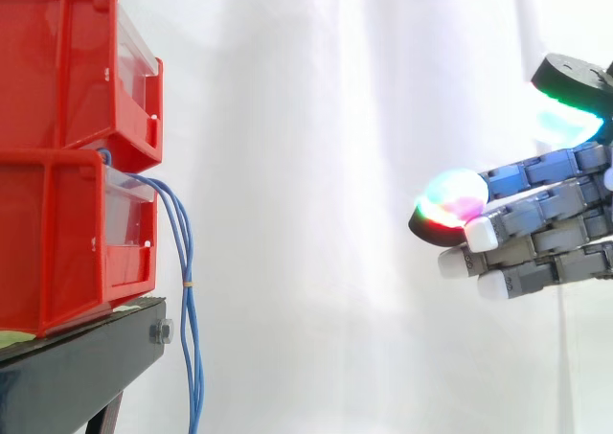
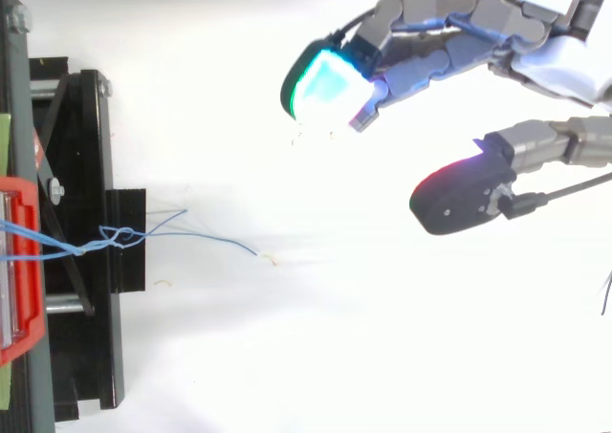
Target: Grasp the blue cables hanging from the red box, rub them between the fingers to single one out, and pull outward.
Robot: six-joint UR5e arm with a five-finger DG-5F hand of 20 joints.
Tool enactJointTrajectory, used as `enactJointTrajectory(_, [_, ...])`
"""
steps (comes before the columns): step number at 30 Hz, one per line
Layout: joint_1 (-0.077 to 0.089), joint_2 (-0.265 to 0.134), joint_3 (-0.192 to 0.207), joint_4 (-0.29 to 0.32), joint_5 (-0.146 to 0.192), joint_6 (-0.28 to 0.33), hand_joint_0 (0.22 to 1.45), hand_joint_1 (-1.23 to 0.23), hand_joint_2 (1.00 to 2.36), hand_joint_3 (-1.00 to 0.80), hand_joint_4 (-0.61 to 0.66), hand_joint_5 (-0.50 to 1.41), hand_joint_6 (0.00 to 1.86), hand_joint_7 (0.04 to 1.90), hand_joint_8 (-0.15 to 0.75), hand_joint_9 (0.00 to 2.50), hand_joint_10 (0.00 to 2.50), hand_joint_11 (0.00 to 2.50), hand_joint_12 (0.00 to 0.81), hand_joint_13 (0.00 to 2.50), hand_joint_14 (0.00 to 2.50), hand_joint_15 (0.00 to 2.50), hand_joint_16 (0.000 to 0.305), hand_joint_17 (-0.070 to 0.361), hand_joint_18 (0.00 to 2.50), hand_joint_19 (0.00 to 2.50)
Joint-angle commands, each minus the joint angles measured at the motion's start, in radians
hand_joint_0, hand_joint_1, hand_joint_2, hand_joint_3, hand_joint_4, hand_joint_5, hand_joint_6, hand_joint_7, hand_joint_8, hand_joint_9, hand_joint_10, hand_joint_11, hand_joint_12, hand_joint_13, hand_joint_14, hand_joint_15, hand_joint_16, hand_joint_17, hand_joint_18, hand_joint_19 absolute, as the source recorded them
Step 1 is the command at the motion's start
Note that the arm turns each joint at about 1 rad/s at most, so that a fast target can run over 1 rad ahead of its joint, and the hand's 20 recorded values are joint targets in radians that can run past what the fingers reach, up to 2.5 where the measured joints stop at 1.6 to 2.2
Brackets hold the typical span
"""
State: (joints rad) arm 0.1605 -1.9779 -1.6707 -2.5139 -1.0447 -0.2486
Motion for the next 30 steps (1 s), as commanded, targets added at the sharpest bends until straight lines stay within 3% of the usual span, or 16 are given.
enactJointTrajectory(1, [0.001,-0.013,0.002,0.029,0.025,-0.072,0.56,-0.78,1.00,-0.50,0.31,-0.13,0.50,0.93,0.335,0.76,0.01,0.38,0.368,0.51,0.01,0.29,0.052,0.116,0.37,0.47])
enactJointTrajectory(7, [-0.001,-0.075,0.068,0.041,0.032,-0.078,0.59,-0.82,1.00,-0.50,0.31,-0.12,0.50,0.93,0.333,0.78,0.01,0.39,0.360,0.53,0.01,0.30,0.050,0.112,0.38,0.47])
enactJointTrajectory(8, [-0.004,-0.101,0.106,0.032,0.034,-0.070,0.59,-0.83,1.00,-0.50,0.31,-0.12,0.50,0.93,0.332,0.79,0.01,0.40,0.359,0.53,0.01,0.30,0.050,0.112,0.39,0.46])
enactJointTrajectory(12, [-0.007,-0.137,0.163,-0.002,0.035,-0.064,0.60,-0.84,1.00,-0.50,0.30,-0.12,0.50,0.94,0.329,0.78,0.01,0.39,0.361,0.53,0.01,0.30,0.050,0.111,0.39,0.47])
enactJointTrajectory(16, [0.001,-0.137,0.164,0.010,0.035,-0.095,0.60,-0.83,1.00,-0.50,0.30,-0.12,0.50,0.94,0.329,0.79,0.01,0.40,0.359,0.53,0.01,0.30,0.049,0.111,0.39,0.47])
enactJointTrajectory(18, [0.004,-0.157,0.164,0.044,0.037,-0.155,0.60,-0.83,1.00,-0.50,0.30,-0.12,0.50,0.93,0.333,0.79,0.01,0.40,0.359,0.53,0.01,0.30,0.049,0.111,0.39,0.47])
enactJointTrajectory(19, [0.004,-0.157,0.164,0.044,0.037,-0.155,0.60,-0.83,1.00,-0.50,0.30,-0.12,0.50,0.93,0.330,0.79,0.01,0.40,0.359,0.54,0.01,0.31,0.049,0.111,0.39,0.47])
enactJointTrajectory(21, [0.004,-0.196,0.177,0.084,0.037,-0.187,0.60,-0.82,1.00,-0.50,0.30,-0.12,0.50,0.94,0.332,0.79,0.01,0.40,0.359,0.54,0.01,0.31,0.049,0.111,0.39,0.47])
enactJointTrajectory(22, [0.004,-0.226,0.192,0.112,0.037,-0.184,0.59,-0.82,1.00,-0.50,0.31,-0.12,0.50,0.93,0.331,0.79,0.01,0.39,0.359,0.54,0.01,0.30,0.049,0.111,0.39,0.47])
enactJointTrajectory(24, [0.002,-0.249,0.216,0.121,0.037,-0.176,0.59,-0.81,1.00,-0.50,0.31,-0.12,0.50,0.93,0.335,0.79,0.01,0.40,0.359,0.54,0.01,0.30,0.049,0.111,0.39,0.48])
enactJointTrajectory(25, [-0.004,-0.314,0.290,0.107,0.031,-0.149,0.59,-0.81,1.00,-0.50,0.31,-0.12,0.50,0.93,0.335,0.79,0.01,0.39,0.359,0.54,0.01,0.30,0.049,0.111,0.39,0.48])
enactJointTrajectory(30, [-0.004,-0.378,0.359,0.070,0.017,-0.101,0.58,-0.79,1.00,-0.50,0.31,-0.12,0.50,0.93,0.336,0.80,0.01,0.41,0.360,0.54,0.01,0.31,0.049,0.111,0.40,0.48])
